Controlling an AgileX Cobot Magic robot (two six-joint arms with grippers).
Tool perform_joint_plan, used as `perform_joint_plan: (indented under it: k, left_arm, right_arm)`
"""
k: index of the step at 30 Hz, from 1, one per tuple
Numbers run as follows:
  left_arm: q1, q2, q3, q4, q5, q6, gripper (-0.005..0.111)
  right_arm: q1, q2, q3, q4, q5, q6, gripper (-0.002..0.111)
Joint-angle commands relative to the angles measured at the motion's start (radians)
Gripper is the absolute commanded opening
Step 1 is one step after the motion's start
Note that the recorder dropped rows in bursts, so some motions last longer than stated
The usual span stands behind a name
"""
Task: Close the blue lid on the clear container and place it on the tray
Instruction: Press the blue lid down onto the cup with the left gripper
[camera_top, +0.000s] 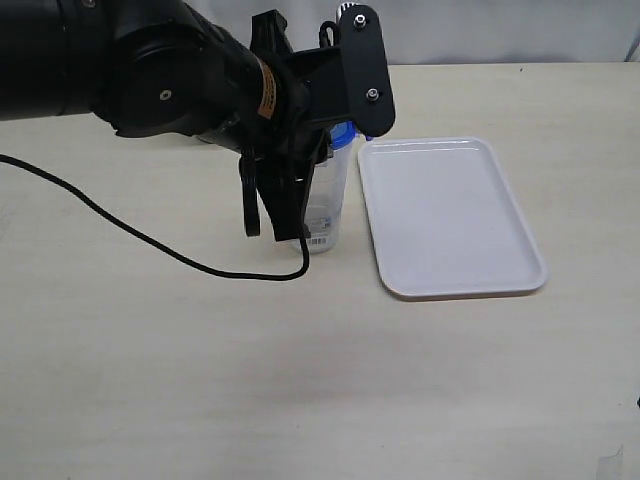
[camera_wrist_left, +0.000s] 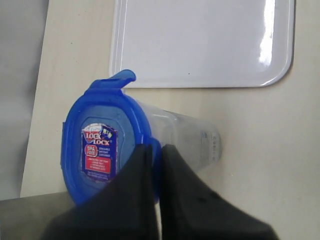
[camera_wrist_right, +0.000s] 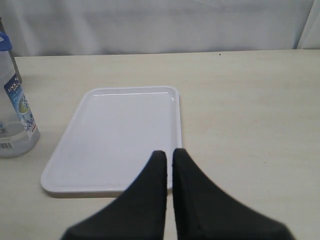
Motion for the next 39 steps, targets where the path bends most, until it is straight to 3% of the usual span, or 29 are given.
perform_joint_plan:
  k: [1, 15, 22, 31, 39]
  left_arm:
    - [-0.007, 0.002, -0.005, -0.013, 0.003, -0.003, 0.0]
    - [-0.007, 0.002, -0.005, -0.009, 0.003, -0.003, 0.002]
    - [-0.007, 0.002, -0.005, -0.011, -0.02, -0.003, 0.018]
    - [-0.007, 0.002, -0.005, -0.021, -0.022, -0.005, 0.028]
    - [-0.007, 0.002, -0.005, -0.042, 0.003, -0.005, 0.051]
  right_arm:
    - [-0.004, -0.005, 0.002, 0.005, -0.004, 0.001, 0.004]
    - [-0.004, -0.005, 0.002, 0.005, -0.004, 0.001, 0.004]
    - [-0.004, -0.005, 0.002, 0.005, -0.004, 0.001, 0.004]
    - [-0.004, -0.005, 0.002, 0.005, -0.004, 0.001, 0.004]
    - [-0.004, -0.005, 0.002, 0.005, -0.004, 0.001, 0.004]
